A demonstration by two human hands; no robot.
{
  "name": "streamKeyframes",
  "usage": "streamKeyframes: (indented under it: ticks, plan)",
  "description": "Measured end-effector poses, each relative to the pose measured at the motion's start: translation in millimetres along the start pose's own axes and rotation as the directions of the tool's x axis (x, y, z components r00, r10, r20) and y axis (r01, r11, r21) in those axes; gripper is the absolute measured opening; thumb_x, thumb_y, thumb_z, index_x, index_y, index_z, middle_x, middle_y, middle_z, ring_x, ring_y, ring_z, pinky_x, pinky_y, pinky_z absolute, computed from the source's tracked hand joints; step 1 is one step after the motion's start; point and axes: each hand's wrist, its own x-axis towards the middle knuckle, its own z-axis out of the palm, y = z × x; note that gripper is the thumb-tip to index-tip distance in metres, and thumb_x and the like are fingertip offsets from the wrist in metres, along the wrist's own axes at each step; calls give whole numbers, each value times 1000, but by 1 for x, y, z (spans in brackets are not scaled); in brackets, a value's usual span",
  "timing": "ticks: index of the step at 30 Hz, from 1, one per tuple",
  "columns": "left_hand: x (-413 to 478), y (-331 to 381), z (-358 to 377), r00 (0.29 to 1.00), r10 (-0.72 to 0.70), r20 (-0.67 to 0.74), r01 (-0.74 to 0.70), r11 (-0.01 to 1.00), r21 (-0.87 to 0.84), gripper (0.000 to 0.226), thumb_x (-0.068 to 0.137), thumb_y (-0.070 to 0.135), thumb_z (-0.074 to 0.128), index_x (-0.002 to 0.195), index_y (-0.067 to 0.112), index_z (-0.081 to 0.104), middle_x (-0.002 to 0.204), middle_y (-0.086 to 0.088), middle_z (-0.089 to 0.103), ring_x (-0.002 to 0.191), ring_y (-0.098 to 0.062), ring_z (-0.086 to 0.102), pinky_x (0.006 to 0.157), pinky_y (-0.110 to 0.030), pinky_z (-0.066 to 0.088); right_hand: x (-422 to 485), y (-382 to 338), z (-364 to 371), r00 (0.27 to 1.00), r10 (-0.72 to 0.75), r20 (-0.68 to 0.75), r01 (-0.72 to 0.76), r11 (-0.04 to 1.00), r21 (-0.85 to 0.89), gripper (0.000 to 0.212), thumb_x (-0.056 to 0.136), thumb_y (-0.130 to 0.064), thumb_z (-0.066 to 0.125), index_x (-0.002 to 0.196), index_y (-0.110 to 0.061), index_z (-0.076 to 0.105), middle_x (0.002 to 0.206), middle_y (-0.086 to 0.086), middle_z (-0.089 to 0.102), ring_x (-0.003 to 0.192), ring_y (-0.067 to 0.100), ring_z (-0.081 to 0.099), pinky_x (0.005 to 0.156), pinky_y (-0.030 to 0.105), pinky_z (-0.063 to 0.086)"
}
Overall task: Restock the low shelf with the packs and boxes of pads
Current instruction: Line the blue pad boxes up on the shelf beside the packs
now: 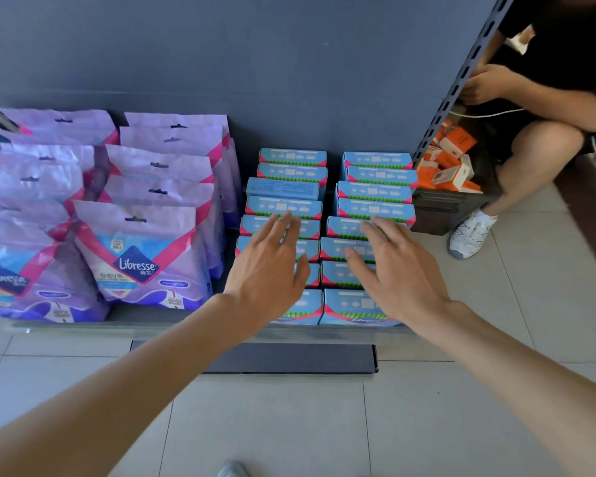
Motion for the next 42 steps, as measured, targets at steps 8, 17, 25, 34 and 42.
streamKeyframes:
  ticks: [8, 17, 25, 34, 42]
  plan:
    - [13, 2, 2, 999, -42, 31, 44, 997, -70, 56, 98, 34, 36, 148, 9, 29, 156, -3, 27, 145, -17, 21, 115, -23, 18, 5, 4, 1, 996, -66, 57, 63, 996, 58, 57, 97, -50, 36, 142, -15, 43, 150, -3, 37, 140, 15, 30, 109, 28, 31]
    - [38, -7, 3, 994, -90, 64, 92, 995, -28, 58, 98, 38, 32, 149, 9, 25, 157, -5, 23, 146, -20, 18, 117, -31, 20, 28, 24, -3, 995, 79, 67, -80, 997, 12, 65, 96, -54, 30, 146, -11, 34, 153, 2, 32, 144, 18, 24, 111, 32, 31]
    - [51, -16, -4, 996, -90, 23, 91, 996, -27, 55, 99, 36, 35, 147, 9, 32, 154, -5, 32, 142, -20, 29, 114, -31, 26, 44, 21, -7, 995, 98, 25, -99, 995, 26, 65, 98, -50, 32, 145, -6, 34, 150, 7, 36, 140, 21, 30, 112, 32, 27]
    - [62, -17, 1, 993, -97, 59, 101, 993, -56, 57, 99, 35, 34, 149, 9, 27, 158, -5, 23, 146, -18, 19, 116, -30, 21, 54, 18, 6, 994, 85, 71, -88, 995, 47, 71, 96, -56, 31, 150, -9, 26, 158, 4, 21, 147, 20, 16, 117, 32, 17]
    - [80, -27, -5, 998, -60, 14, 60, 998, -32, 54, 100, 29, 33, 149, 8, 27, 156, -5, 26, 145, -19, 24, 117, -31, 22, 81, 40, -4, 982, 187, 36, -186, 982, -43, 71, 97, -58, 24, 150, -11, 24, 159, 4, 20, 148, 21, 14, 117, 36, 19]
